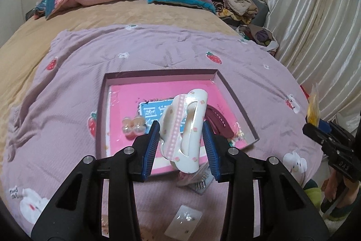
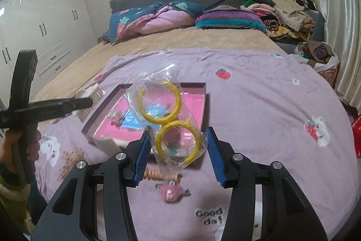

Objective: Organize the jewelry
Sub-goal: 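Drop the white clip in the tray while the right tool carries the bangle bag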

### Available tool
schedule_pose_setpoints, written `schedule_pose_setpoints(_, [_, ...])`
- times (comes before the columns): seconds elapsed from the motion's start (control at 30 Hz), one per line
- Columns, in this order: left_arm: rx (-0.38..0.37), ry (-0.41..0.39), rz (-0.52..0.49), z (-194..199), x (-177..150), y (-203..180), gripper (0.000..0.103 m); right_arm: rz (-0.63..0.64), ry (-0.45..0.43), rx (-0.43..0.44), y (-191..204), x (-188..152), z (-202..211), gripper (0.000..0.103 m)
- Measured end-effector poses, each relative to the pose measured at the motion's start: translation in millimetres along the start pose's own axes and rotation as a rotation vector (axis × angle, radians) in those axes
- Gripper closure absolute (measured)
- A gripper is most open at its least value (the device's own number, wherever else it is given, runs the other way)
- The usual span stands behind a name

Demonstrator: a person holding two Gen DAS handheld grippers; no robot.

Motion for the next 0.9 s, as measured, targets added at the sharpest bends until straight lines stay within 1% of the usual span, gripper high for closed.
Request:
schedule_pose_setpoints(0.2, [-0.014, 0.017, -0.006, -18, 3, -5, 0.072, -0.007, -0.014, -0.01, -1, 17, -16, 0.056])
schedule_pose_setpoints(0.43, [-0.025, 0.046, -0.001, -40, -1, -1, 0.072, -0.002, 0.002, -0.009, 3, 28, -41, 0.056])
schedule_pose_setpoints(0.63, [-0.029, 0.074, 0.008, -57, -9, 5, 0.072, -0.009, 0.029, -0.013, 5, 27, -63, 0.056])
schedule_pose_setpoints(0.9, [-0.043, 0.108, 0.003, -75, -20, 6, 0.072, -0.036, 0.085, -0.024, 3, 12, -91, 0.056])
Point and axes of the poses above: each gripper's, at about its wrist camera, not at the fingertips, and z roughly against the way its jaws point, y to its left, x to its top, the point moved 9 cm from there along -z, roughly the way its jaws point, and after that the axes turned 6 degrees about -y, right-handed, at the moved point
